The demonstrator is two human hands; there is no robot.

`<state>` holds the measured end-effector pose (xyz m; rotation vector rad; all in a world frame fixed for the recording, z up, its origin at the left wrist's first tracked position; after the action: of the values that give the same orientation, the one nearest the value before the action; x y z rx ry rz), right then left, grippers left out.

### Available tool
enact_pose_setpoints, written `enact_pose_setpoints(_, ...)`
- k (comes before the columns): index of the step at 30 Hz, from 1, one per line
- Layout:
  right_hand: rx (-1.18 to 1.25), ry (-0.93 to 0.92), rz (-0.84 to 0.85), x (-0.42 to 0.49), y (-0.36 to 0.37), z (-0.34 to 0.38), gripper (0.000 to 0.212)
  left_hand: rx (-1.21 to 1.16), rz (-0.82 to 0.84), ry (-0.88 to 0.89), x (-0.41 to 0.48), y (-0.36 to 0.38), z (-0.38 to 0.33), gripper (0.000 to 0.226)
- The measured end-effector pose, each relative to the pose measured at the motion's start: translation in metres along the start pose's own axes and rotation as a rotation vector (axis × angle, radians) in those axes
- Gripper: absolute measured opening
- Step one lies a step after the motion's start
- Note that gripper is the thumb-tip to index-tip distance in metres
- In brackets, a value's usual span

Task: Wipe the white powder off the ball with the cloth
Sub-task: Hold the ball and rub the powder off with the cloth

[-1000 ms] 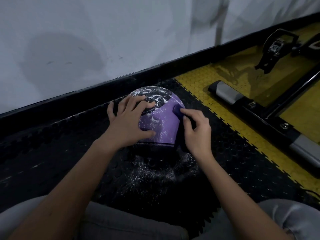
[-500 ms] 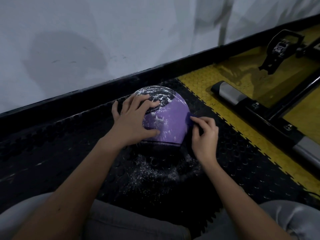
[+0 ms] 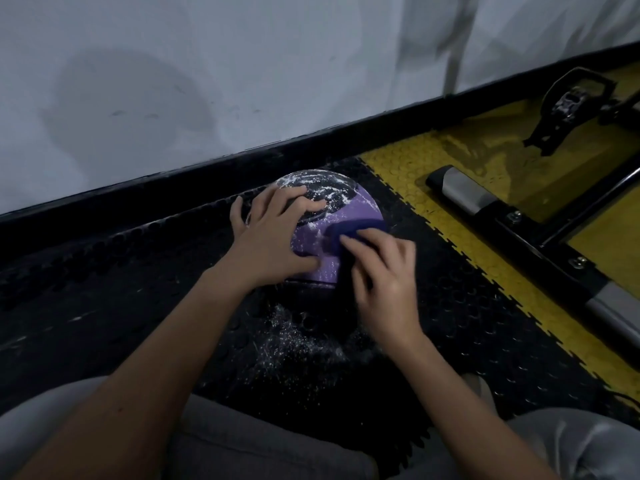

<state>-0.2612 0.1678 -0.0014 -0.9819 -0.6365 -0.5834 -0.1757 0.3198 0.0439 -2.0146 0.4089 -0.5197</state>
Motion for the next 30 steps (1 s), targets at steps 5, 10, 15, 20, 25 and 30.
enact_pose_setpoints(5, -0.03, 0.078, 0.042, 0.002, 0.001, -0.021, 0.029, -0.01, 0.004, 0.005, 0.0, 0.0, 0.0, 0.07)
enact_pose_setpoints(10, -0.019, 0.096, 0.016, 0.004, -0.002, -0.013, 0.029, -0.007, 0.004, 0.001, 0.0, 0.0, 0.0, 0.071)
enact_pose_setpoints(15, -0.011, 0.052, 0.078, -0.001, 0.002, -0.017, 0.031, -0.003, 0.004, 0.0, 0.0, 0.0, 0.001, 0.072)
enact_pose_setpoints(20, -0.018, 0.148, 0.016, 0.003, -0.003, -0.018, 0.029, -0.014, 0.023, -0.002, 0.001, 0.0, 0.0, 0.073)
enact_pose_setpoints(25, 0.009, 0.04, 0.093, 0.0, 0.004, -0.009, 0.031, -0.007, 0.02, -0.002, 0.0, 0.0, 0.001, 0.073)
enact_pose_setpoints(30, -0.014, 0.231, 0.001, 0.007, -0.001, -0.024, 0.028, -0.019, 0.015, -0.001, 0.002, 0.001, 0.0, 0.072)
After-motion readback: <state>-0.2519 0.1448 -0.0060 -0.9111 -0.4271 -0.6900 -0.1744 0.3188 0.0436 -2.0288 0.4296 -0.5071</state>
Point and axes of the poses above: each hand's wrist, its own x-axis towards the middle knuckle, its own y-axis out of the palm, z = x × y, the point moved 1 cm from there along x, towards the middle knuckle, and after that the axes turned 4 degrees about -z, right-handed, at the moved point
